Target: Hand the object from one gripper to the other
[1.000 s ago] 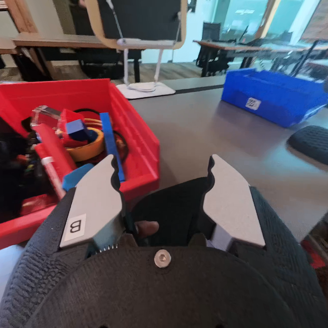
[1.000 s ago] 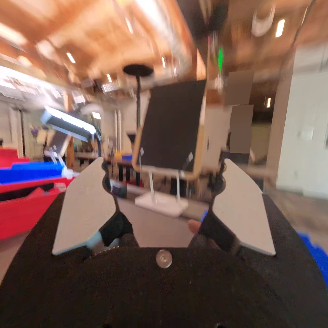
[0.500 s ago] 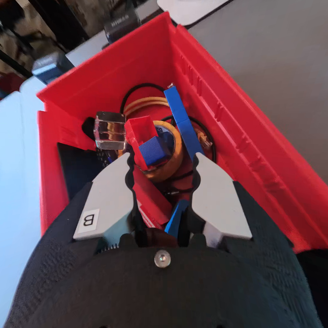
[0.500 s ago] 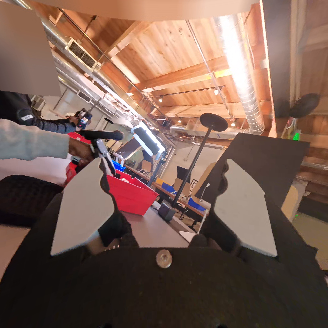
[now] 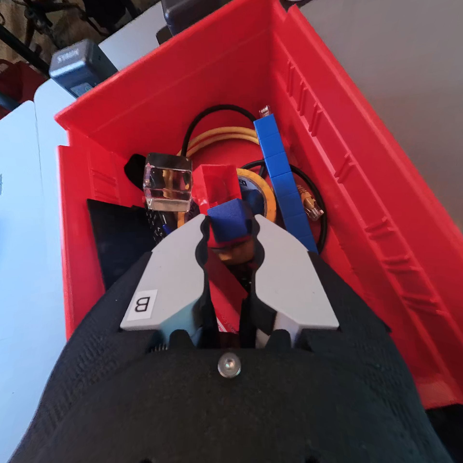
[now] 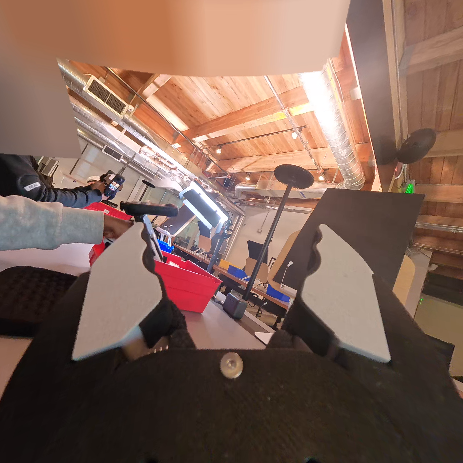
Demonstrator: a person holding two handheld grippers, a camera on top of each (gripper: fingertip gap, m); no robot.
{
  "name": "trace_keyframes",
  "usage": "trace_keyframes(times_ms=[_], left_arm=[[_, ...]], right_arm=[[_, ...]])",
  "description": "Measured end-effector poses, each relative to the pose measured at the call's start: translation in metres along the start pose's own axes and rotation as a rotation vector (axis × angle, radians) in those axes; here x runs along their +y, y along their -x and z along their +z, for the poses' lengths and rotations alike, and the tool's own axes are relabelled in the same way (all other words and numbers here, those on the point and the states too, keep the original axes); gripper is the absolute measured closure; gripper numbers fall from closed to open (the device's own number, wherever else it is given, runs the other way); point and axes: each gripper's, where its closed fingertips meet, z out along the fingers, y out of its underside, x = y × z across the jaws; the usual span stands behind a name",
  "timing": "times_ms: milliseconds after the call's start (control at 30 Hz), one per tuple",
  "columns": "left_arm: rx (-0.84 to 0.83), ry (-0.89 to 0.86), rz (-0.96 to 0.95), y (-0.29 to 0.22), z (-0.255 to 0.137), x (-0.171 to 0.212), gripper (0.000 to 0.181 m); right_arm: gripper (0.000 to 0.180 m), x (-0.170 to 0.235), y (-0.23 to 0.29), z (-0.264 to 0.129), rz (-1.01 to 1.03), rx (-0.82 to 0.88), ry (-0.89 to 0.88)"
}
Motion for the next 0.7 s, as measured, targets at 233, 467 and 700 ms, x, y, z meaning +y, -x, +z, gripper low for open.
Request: trace_keyframes(times_ms=[233, 467, 700], left_arm=[[-0.037, -0.186, -0.015, 0.010, -0.030, -0.021, 0.150], [0.714, -0.841, -0.443, -0.083, -0.145, -0.081, 0.150], [1.232, -0.898, -0.625, -0.210, -0.202, -0.064, 0.151]], right_arm=[[0.055, 0.003, 0.012, 0.003, -0.139, -0.020, 0.031], [0.056, 0.015, 0.039, 0.011, -0.350, -0.101, 0.102], [0.094, 0.014, 0.108, 0.043, -0.194, -0.336, 0.048]])
